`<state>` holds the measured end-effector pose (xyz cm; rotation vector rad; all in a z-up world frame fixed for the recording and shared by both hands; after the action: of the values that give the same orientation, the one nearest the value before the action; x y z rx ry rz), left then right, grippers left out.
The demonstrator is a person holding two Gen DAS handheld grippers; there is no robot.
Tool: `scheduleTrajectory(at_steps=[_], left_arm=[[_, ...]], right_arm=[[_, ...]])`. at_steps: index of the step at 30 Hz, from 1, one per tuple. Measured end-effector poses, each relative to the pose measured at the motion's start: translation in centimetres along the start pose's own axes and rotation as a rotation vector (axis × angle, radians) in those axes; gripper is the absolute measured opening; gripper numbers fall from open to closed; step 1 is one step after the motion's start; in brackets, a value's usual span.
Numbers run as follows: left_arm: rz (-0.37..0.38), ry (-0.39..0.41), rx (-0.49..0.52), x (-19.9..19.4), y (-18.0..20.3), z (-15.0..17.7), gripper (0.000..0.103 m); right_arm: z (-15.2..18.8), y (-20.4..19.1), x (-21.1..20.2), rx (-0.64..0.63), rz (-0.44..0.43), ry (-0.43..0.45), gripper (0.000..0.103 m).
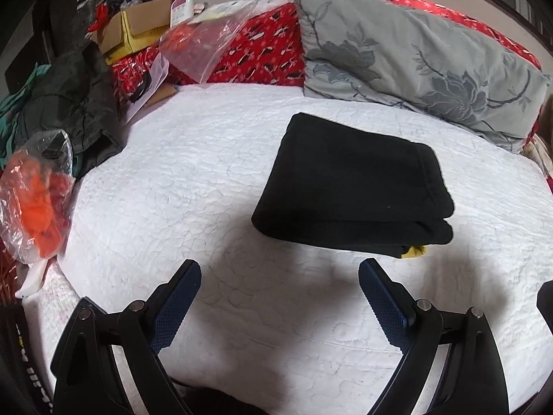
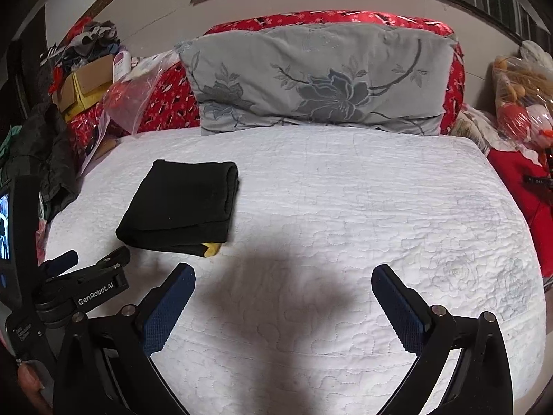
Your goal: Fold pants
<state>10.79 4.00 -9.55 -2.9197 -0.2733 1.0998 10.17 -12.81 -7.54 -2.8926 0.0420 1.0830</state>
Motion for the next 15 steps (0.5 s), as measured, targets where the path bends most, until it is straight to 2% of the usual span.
scheduleTrajectory(at_steps=[12, 13, 15], left_arm=[[0.067, 0.011, -0.008, -1.9, 0.0, -0.1, 0.093], [0.034, 0.074, -0.026, -2.0, -0.1, -0.4, 0.093], [0.038, 0.075, -0.027, -2.2, -0.2, -0.5, 0.093]], right_arm=[[0.4, 0.7, -0.7, -0.004, 0.015, 0.019, 0.103], [0.4, 0.7, -0.7, -0.005, 0.016, 0.02, 0.103], [0.6, 0.9, -0.9, -0.007, 0.019, 0.024, 0.103]])
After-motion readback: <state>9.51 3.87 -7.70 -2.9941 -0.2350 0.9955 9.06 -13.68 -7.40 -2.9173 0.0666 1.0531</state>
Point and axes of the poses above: each gripper's, at about its wrist camera, not at the fingertips, and x roughly the way its jaws point, y to its right, z to its underside, the point moved 5 cm from there along x, roughly the way its jaws point, and after that the axes turned 13 degrees about y, right-handed, at the moved point
